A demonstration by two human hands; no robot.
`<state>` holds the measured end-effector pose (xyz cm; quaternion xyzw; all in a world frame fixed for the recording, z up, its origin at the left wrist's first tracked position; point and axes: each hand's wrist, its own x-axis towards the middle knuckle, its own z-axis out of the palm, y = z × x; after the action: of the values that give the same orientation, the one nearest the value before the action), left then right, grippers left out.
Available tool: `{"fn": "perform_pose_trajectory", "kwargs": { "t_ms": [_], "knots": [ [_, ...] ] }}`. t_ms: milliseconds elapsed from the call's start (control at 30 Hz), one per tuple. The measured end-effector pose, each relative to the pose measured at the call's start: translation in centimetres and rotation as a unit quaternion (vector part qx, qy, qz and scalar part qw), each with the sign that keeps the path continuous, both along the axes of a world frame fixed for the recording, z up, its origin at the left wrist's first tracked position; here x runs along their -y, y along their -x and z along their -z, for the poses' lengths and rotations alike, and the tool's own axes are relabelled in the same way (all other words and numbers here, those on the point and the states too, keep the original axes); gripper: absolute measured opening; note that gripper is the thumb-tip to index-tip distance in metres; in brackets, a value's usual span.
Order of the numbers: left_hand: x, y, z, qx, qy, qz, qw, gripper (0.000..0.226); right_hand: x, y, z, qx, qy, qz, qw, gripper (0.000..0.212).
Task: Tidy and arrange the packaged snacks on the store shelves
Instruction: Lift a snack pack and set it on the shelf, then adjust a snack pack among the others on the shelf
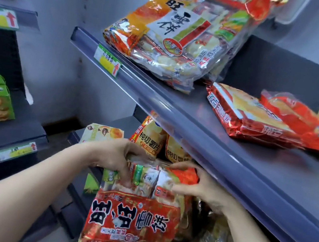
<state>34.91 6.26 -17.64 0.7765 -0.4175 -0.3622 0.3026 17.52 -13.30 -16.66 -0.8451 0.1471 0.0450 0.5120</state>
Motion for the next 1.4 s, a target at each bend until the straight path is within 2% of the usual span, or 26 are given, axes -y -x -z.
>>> {"fn": "perform_pose_trajectory", "kwargs": {
  "t_ms": [100, 167, 233, 333, 433, 533, 667, 767, 833, 900, 967, 1000, 1100, 1167, 1233, 1333, 1367, 1400],
  "knots": [
    [-1.6, 1.8, -1.5, 0.090, -0.020, 0.015, 0.996, 0.070, -1.7, 1.9, 0.2, -0.022, 0.121, -0.027, 0.992, 0.058],
    [-2.8, 3.3, -2.1, 0.156, -0.028, -0.009, 0.987, 0.076, -3.5, 3.3, 0.0, 0.013, 0.136, 0.008, 0.991, 0.052],
    [-4.0, 4.8, -1.9, 0.177, -0.002, -0.082, 0.981, 0.082, -5.1, 4.9, -0.2, 0.047, 0.128, 0.046, 0.990, 0.046],
    [-6.1, 6.9, -0.5, 0.213, 0.062, -0.232, 0.947, 0.104, -7.5, 8.0, -0.7, 0.092, 0.170, 0.112, 0.975, 0.035],
    [-8.0, 9.9, -0.1, 0.153, 0.139, -0.355, 0.912, 0.124, -9.6, 11.3, -2.0, 0.165, 0.164, 0.165, 0.958, 0.033],
    [-9.6, 12.8, -0.9, 0.081, 0.210, -0.412, 0.883, 0.145, -11.3, 14.3, -4.8, 0.241, 0.125, 0.197, 0.942, 0.031],
    [-10.7, 15.9, -3.5, 0.023, 0.324, -0.462, 0.825, 0.137, -13.5, 17.3, -8.8, 0.335, 0.083, 0.218, 0.913, 0.027],
    [-10.9, 17.4, -6.1, 0.057, 0.379, -0.499, 0.777, 0.132, -14.4, 18.5, -11.7, 0.396, 0.024, 0.230, 0.889, 0.018],
    [-10.6, 17.7, -7.7, 0.046, 0.398, -0.503, 0.766, 0.137, -14.6, 18.7, -13.4, 0.436, -0.044, 0.252, 0.863, 0.014],
    [-9.8, 17.3, -8.9, -0.023, 0.415, -0.474, 0.776, 0.142, -14.2, 18.2, -14.9, 0.476, -0.106, 0.291, 0.823, 0.013],
    [-8.8, 16.9, -10.3, -0.103, 0.425, -0.418, 0.796, 0.134, -13.6, 17.3, -16.2, 0.505, -0.137, 0.324, 0.788, 0.015],
    [-8.2, 16.8, -11.1, -0.128, 0.426, -0.379, 0.811, 0.117, -13.2, 16.6, -16.8, 0.515, -0.149, 0.336, 0.775, 0.016],
    [-6.1, 16.0, -14.2, -0.172, 0.445, -0.283, 0.832, 0.040, -11.7, 14.6, -18.5, 0.520, -0.171, 0.352, 0.759, 0.019],
    [-4.5, 14.5, -16.0, -0.185, 0.466, -0.279, 0.819, 0.017, -10.5, 13.0, -19.5, 0.518, -0.170, 0.349, 0.762, 0.019],
    [-2.8, 12.2, -17.4, -0.201, 0.492, -0.295, 0.794, 0.015, -9.2, 11.2, -20.2, 0.512, -0.160, 0.344, 0.771, 0.024],
    [-0.4, 8.9, -19.1, -0.243, 0.534, -0.298, 0.753, 0.016, -7.1, 8.3, -20.9, 0.486, -0.174, 0.334, 0.788, 0.056],
    [0.3, 7.9, -19.6, -0.248, 0.543, -0.300, 0.744, 0.017, -6.2, 7.4, -21.0, 0.483, -0.204, 0.327, 0.786, 0.057],
    [0.9, 6.8, -20.0, -0.252, 0.550, -0.300, 0.738, 0.017, -5.1, 6.6, -21.1, 0.483, -0.246, 0.320, 0.777, 0.048]
  ]
}}
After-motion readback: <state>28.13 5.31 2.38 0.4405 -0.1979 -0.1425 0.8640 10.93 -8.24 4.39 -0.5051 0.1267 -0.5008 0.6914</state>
